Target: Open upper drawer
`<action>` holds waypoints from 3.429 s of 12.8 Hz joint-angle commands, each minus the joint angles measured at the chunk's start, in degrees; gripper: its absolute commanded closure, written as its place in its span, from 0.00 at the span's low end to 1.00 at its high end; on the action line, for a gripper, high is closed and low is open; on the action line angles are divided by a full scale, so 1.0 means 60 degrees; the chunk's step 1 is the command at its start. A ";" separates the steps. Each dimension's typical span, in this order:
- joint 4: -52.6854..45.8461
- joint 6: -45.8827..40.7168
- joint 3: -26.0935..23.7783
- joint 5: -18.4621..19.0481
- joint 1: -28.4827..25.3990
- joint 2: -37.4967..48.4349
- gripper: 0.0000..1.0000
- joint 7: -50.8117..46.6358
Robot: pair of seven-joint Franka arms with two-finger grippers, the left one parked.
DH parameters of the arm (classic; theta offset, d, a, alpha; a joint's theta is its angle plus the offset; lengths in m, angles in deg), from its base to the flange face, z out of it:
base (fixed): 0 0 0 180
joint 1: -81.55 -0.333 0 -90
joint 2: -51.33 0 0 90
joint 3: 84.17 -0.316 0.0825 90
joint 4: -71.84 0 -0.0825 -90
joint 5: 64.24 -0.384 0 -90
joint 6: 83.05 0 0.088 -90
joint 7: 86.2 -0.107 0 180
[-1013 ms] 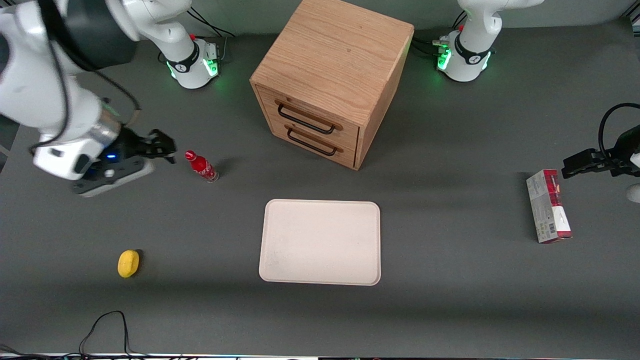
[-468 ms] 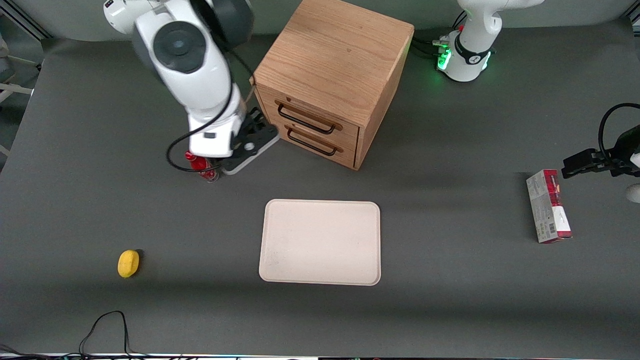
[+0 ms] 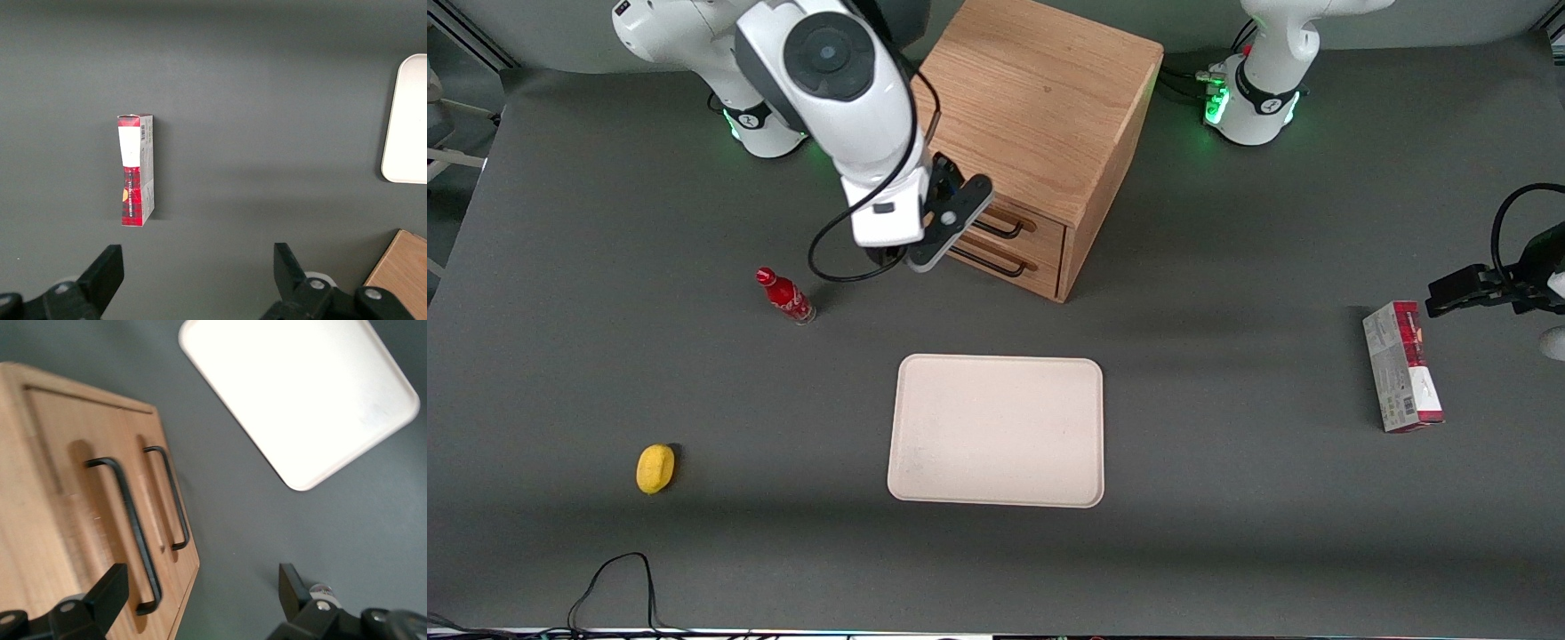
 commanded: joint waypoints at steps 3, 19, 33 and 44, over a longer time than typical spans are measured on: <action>0.0175 0.0012 0.0039 0.0238 -0.0433 0.0165 0.00 0.0994; 0.3071 0.2279 0.0215 -0.0860 -0.0389 0.1044 0.00 0.2019; 0.3969 0.3616 0.0127 -0.0845 -0.0609 0.0767 0.00 0.2092; 0.3590 0.3894 0.0215 -0.0757 -0.0318 0.0240 0.00 0.2005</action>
